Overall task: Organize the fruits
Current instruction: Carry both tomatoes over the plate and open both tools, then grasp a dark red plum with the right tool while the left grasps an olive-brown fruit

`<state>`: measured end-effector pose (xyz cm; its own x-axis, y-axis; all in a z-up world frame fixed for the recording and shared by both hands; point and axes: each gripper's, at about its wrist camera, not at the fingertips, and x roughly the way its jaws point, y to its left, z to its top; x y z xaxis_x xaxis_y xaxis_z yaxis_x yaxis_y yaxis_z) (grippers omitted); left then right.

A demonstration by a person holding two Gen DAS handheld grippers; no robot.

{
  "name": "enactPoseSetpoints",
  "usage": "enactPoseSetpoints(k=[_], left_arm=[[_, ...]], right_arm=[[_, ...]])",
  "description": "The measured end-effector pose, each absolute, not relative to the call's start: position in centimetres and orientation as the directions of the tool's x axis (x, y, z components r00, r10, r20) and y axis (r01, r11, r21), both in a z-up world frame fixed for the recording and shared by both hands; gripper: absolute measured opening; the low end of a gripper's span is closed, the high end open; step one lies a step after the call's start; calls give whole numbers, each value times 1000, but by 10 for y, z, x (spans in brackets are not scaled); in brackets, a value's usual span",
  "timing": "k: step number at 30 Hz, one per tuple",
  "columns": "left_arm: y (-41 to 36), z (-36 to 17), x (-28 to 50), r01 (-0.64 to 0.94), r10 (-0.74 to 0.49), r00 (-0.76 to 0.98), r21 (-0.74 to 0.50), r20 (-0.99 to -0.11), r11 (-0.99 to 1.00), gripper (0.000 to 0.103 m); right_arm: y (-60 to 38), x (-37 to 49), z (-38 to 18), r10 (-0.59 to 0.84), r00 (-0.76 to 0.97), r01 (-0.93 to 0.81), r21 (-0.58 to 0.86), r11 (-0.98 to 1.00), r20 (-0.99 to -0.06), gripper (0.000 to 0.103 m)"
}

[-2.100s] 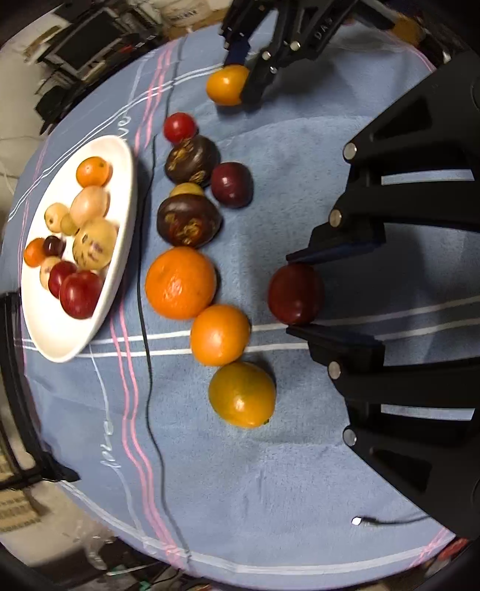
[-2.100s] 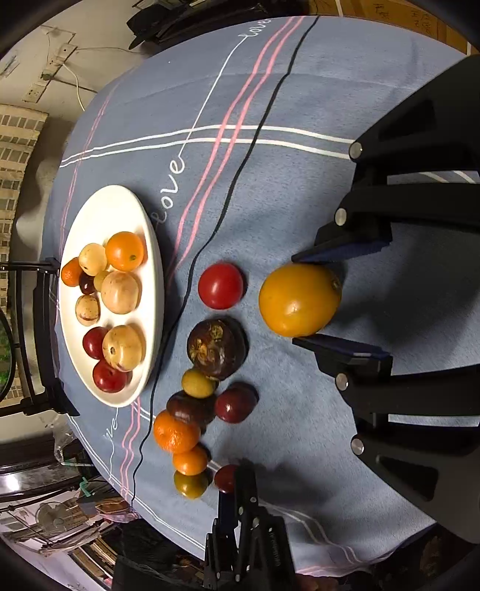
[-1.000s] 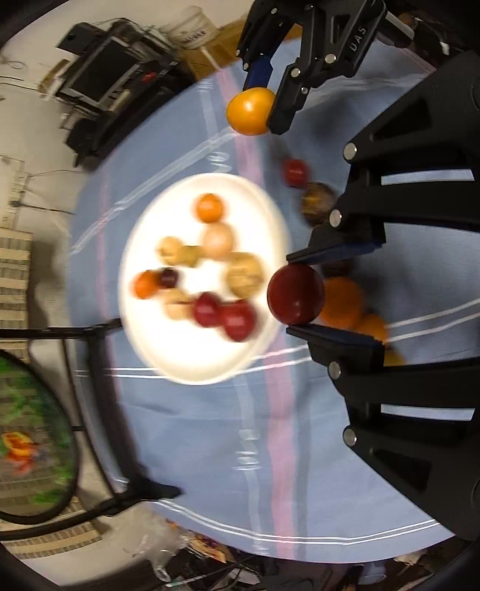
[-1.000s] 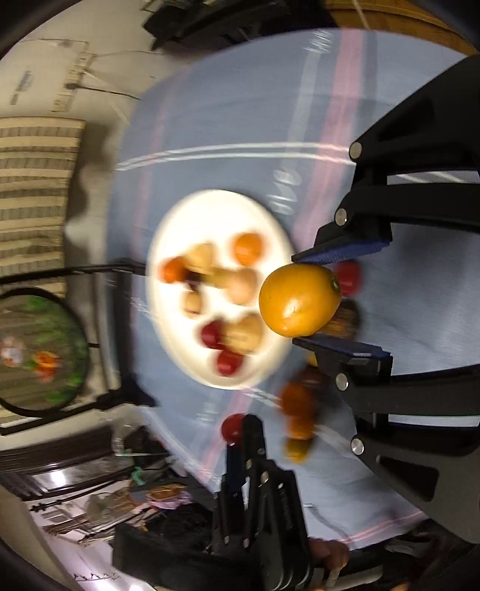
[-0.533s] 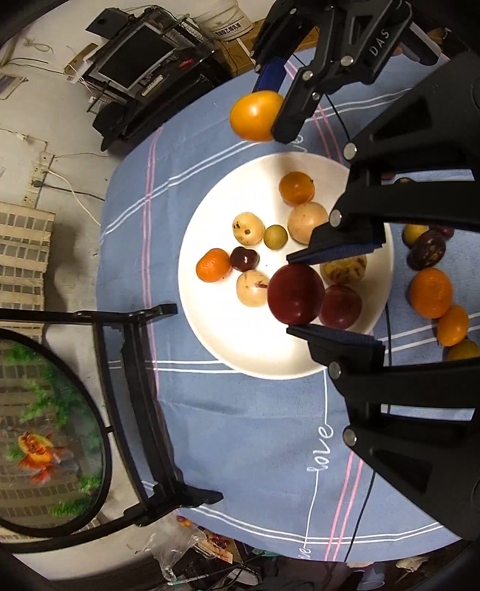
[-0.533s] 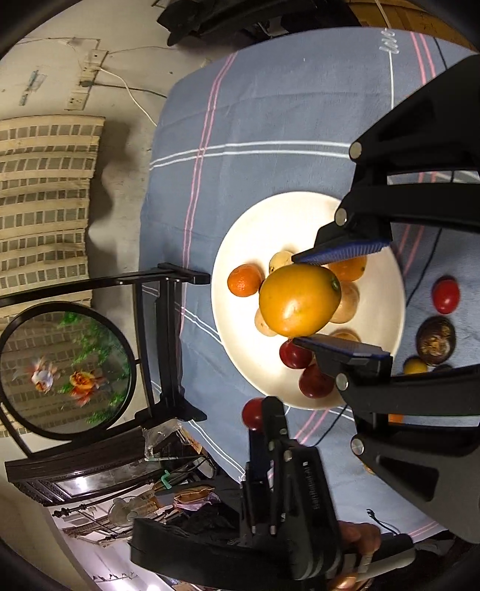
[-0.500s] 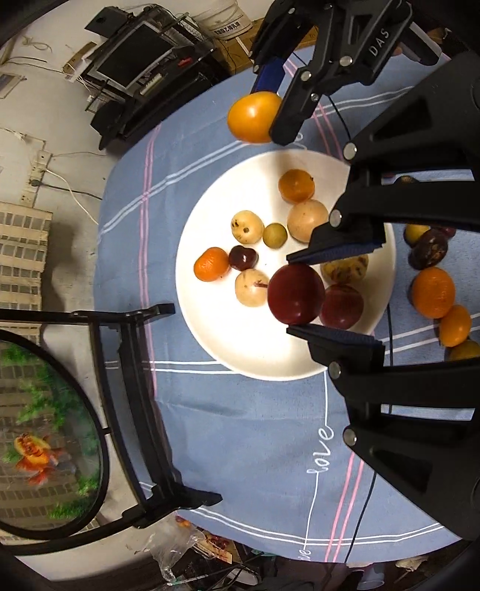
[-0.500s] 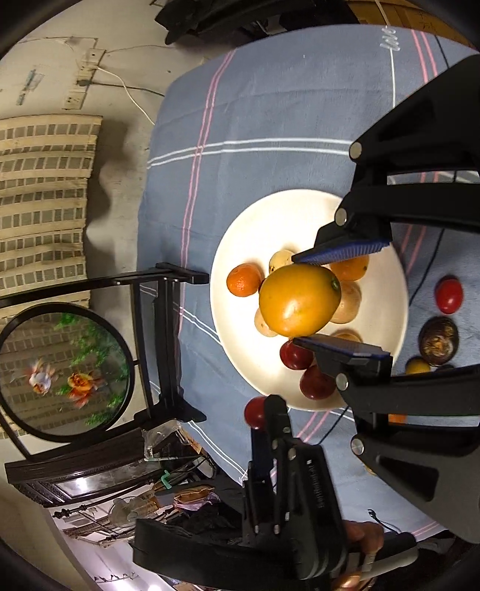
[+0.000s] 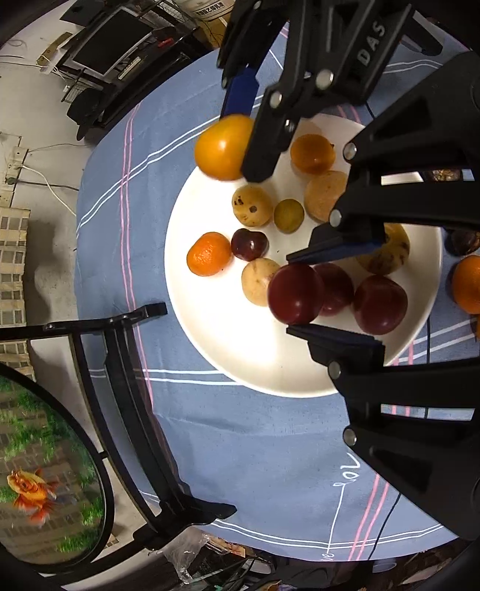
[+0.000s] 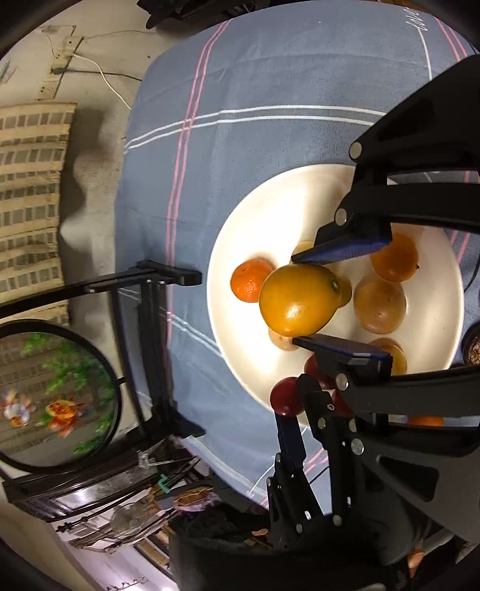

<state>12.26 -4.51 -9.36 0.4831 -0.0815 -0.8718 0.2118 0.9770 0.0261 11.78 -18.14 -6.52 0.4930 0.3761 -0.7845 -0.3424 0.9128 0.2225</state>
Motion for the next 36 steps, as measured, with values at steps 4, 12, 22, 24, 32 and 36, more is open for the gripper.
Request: enactPoseSetpoints(k=[4, 12, 22, 24, 32, 36], left_arm=[[-48, -100, 125, 220, -72, 477, 40, -876, 975, 33], [-44, -97, 123, 211, -76, 495, 35, -866, 977, 56], [-24, -54, 97, 197, -99, 559, 16, -824, 980, 56], [-11, -45, 88, 184, -102, 572, 6, -814, 983, 59], [55, -45, 27, 111, -56, 572, 9, -818, 994, 62], [79, -67, -8, 100, -46, 524, 8, -851, 995, 62]], right_arm=[[-176, 128, -77, 355, 446, -333, 215, 918, -822, 40], [-187, 122, -55, 365, 522, -304, 232, 924, -771, 69], [-213, 74, -23, 339, 566, -284, 209, 936, -752, 69], [-216, 59, -17, 343, 574, -291, 207, 934, -744, 69], [-202, -43, -42, 337, 530, -362, 152, 920, -778, 69], [-177, -81, -77, 343, 451, -410, 150, 900, -824, 69]])
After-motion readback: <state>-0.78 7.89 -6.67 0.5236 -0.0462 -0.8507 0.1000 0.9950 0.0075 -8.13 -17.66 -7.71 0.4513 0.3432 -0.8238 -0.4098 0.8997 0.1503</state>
